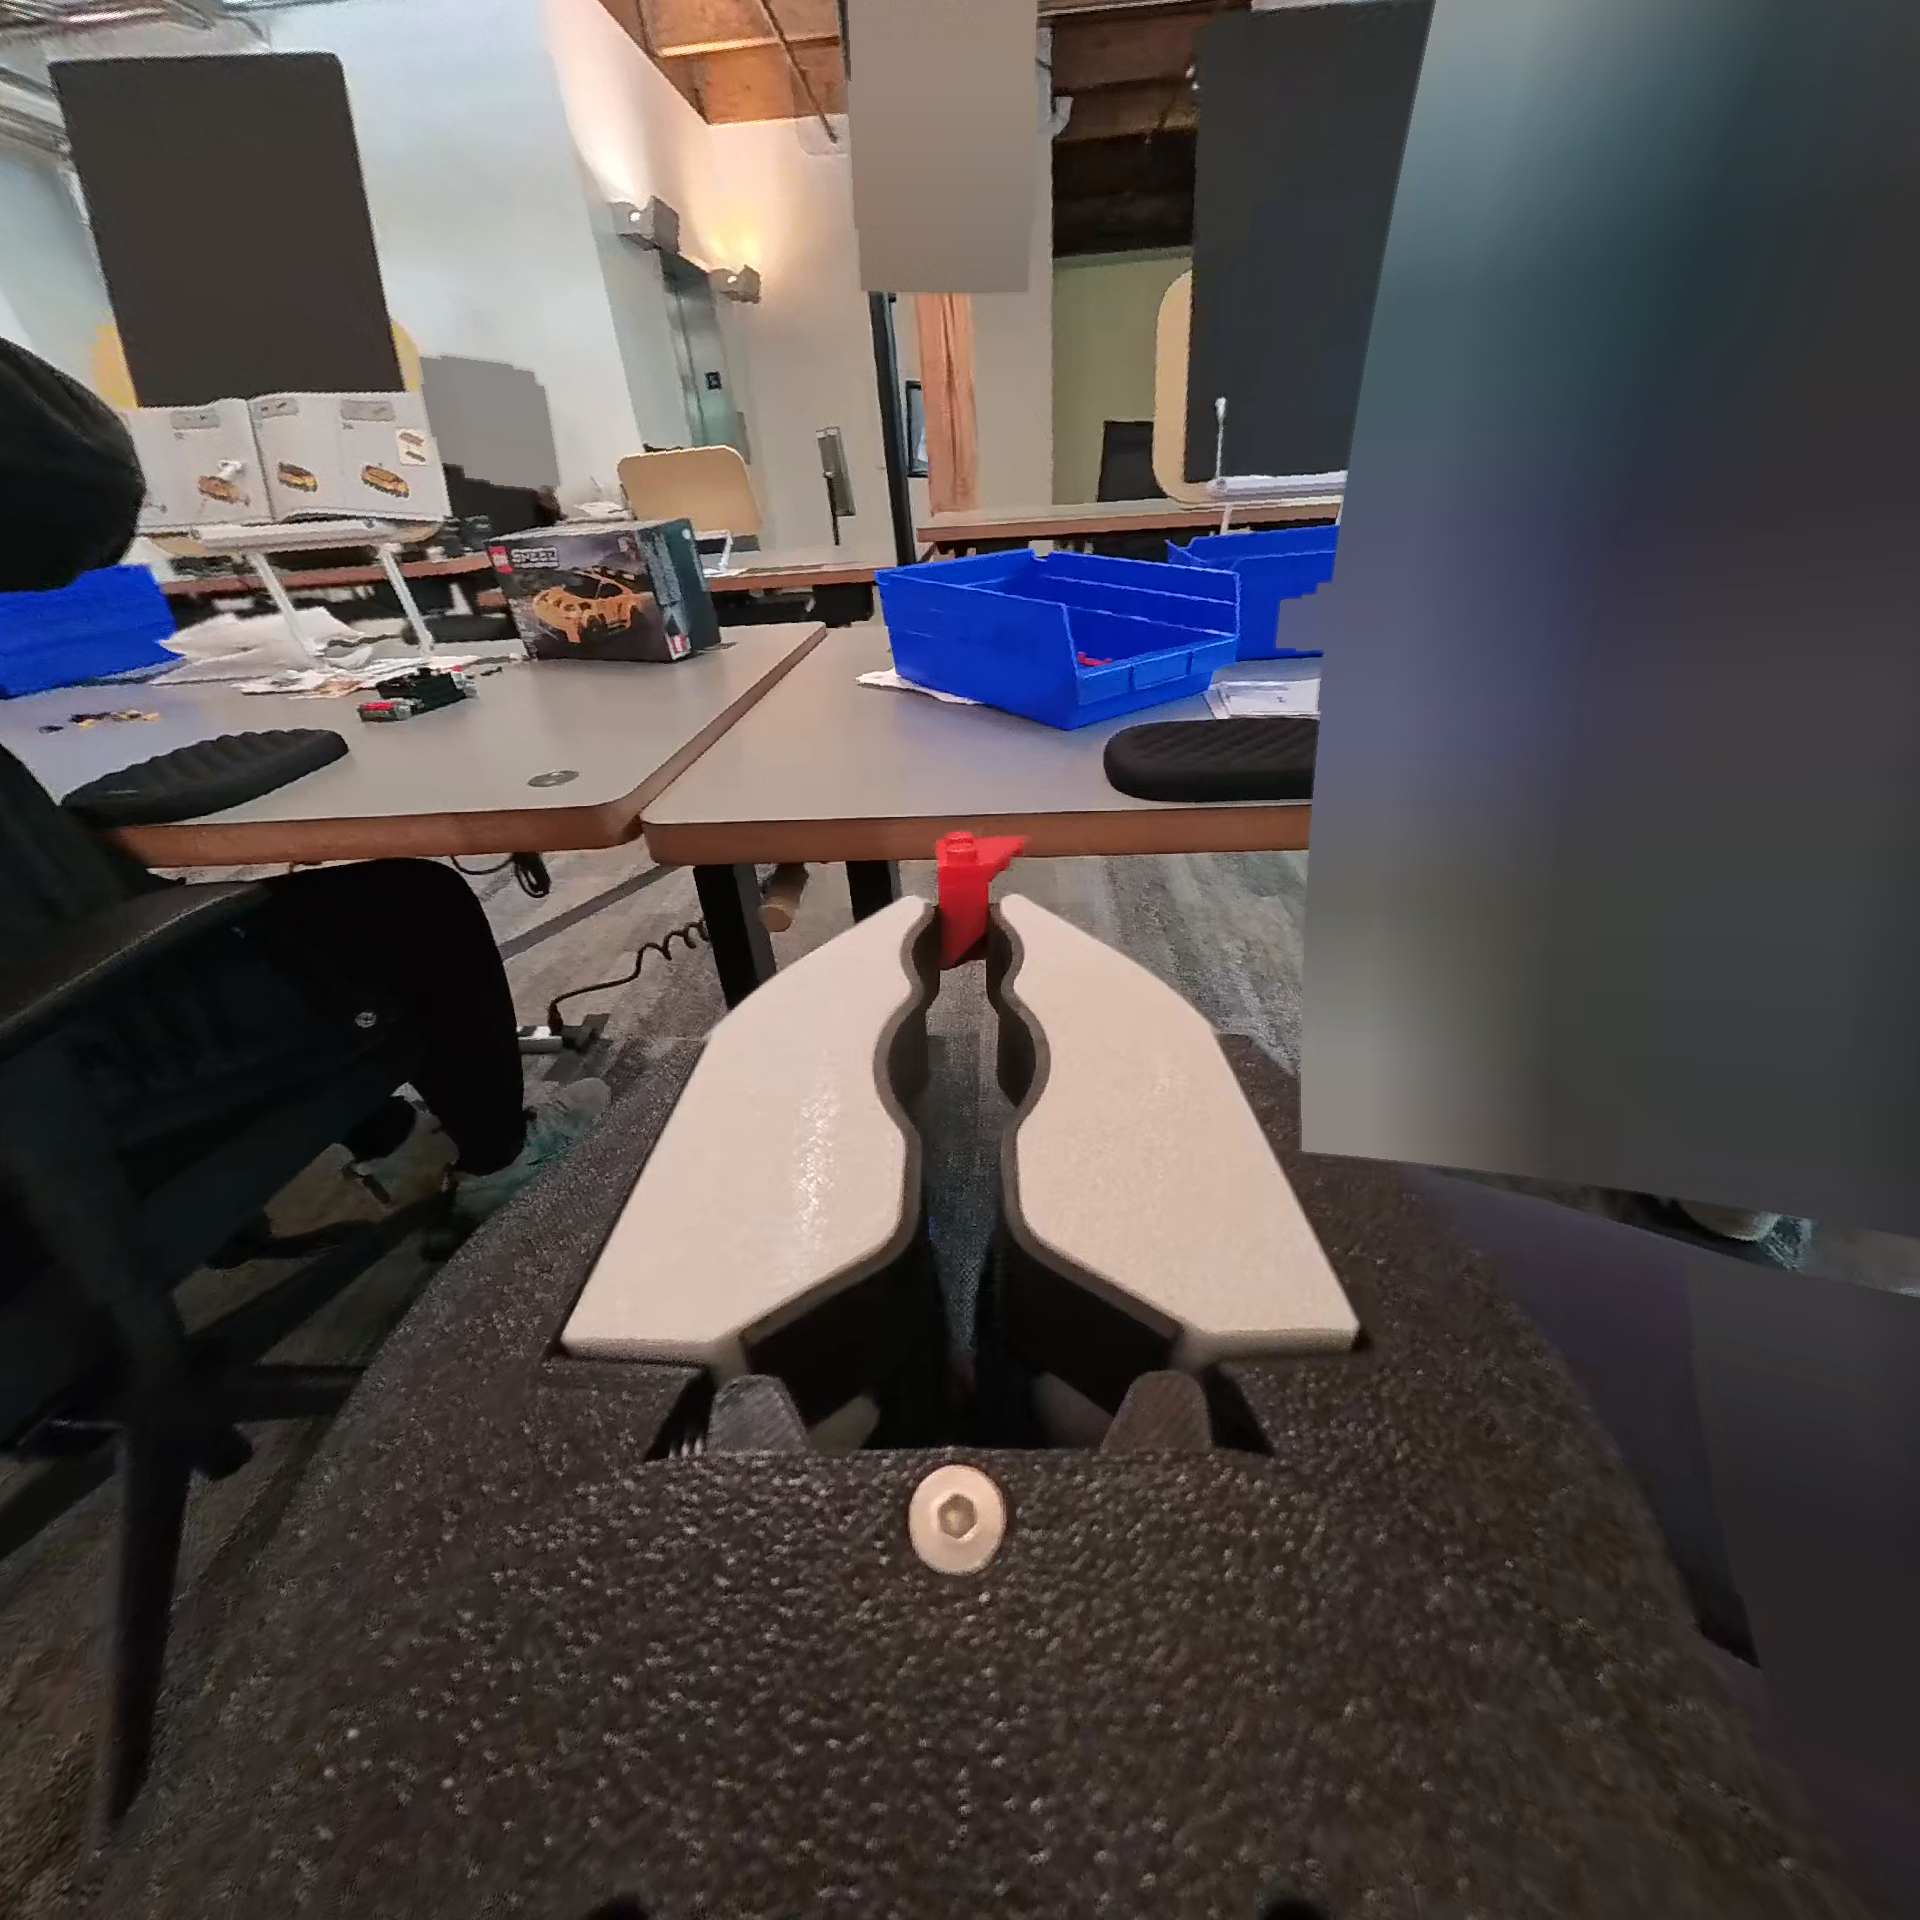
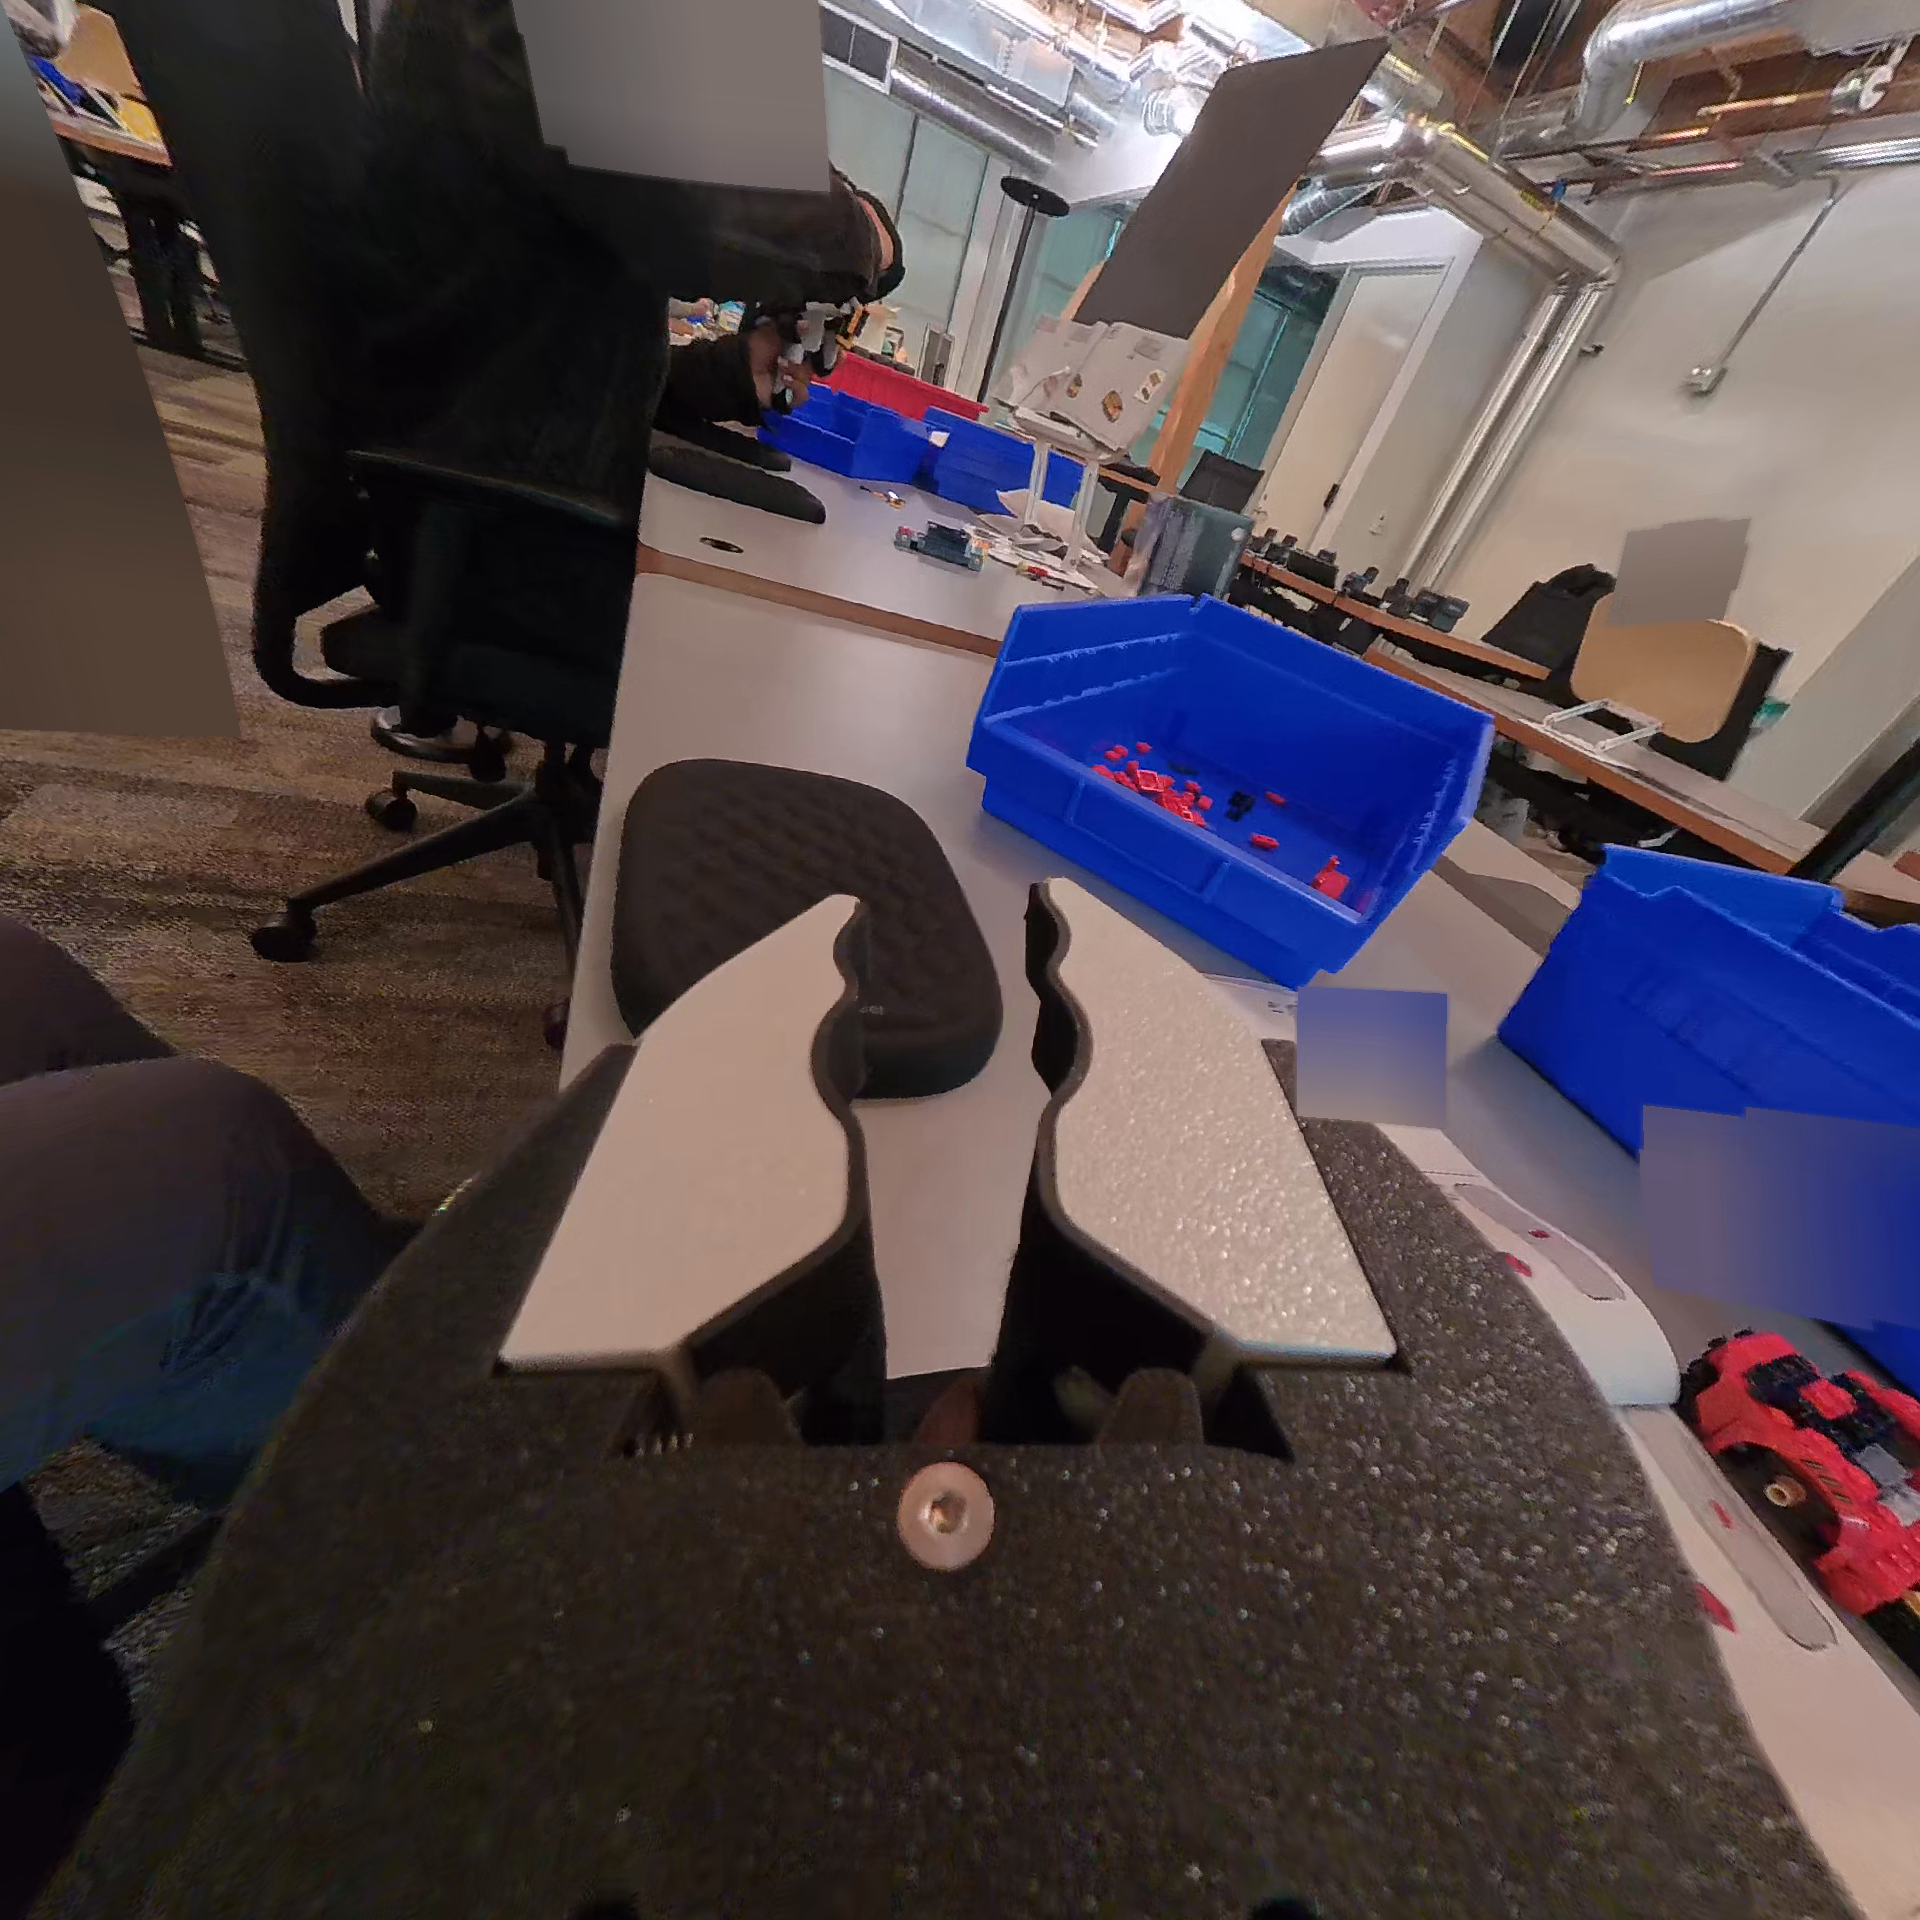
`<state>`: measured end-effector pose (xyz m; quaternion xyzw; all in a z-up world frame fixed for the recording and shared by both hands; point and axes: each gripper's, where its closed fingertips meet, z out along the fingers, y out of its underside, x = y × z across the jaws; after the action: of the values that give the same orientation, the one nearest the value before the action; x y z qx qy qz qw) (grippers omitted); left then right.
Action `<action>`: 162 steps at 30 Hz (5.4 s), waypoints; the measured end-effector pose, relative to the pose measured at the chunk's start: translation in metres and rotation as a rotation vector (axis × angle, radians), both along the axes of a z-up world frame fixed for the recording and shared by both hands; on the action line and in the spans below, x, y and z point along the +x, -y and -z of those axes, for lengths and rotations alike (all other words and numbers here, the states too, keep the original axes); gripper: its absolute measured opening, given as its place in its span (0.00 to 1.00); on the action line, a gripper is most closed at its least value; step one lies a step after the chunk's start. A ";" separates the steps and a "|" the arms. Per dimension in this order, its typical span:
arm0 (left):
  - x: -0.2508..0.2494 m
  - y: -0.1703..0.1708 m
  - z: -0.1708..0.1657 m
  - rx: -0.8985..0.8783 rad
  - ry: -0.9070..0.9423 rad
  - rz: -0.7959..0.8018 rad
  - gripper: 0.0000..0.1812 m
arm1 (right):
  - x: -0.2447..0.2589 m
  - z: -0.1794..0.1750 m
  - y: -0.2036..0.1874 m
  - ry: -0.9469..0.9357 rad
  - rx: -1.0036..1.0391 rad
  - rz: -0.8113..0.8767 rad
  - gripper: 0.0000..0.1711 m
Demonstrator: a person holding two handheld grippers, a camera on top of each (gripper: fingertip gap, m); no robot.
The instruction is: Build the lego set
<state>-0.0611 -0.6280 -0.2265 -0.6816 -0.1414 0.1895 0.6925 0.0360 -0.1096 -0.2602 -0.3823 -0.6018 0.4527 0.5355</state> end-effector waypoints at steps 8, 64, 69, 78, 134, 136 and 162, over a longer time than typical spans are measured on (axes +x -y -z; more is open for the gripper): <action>-0.037 0.004 0.036 -0.032 0.013 -0.122 0.04 | -0.071 -0.013 0.183 -0.089 0.294 -0.343 0.15; -0.194 0.090 0.160 -0.041 0.216 -0.626 0.04 | -0.624 0.592 0.228 1.012 -0.293 -0.131 0.24; -0.220 0.090 0.163 -0.075 0.207 -0.570 0.04 | -0.671 0.631 0.203 0.996 -0.356 -0.082 0.22; -0.256 0.106 0.184 -0.083 0.239 -0.603 0.04 | -0.748 0.695 0.179 1.013 -0.224 -0.029 0.22; -0.199 0.051 0.082 -0.073 0.143 -0.454 0.04 | -0.532 0.314 0.445 0.565 -0.455 -0.570 0.04; -0.183 0.039 0.056 -0.081 0.103 -0.419 0.04 | -0.493 0.259 0.471 0.528 -0.472 -0.635 0.04; -0.016 -0.150 -0.132 0.079 -0.330 0.413 0.04 | -0.208 -0.086 0.285 0.107 -0.247 -0.547 0.04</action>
<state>-0.0767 -0.4775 -0.0947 -0.6281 0.1085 0.1470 0.7564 -0.1718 -0.3946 -0.1746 -0.2914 -0.6502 0.6290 0.3108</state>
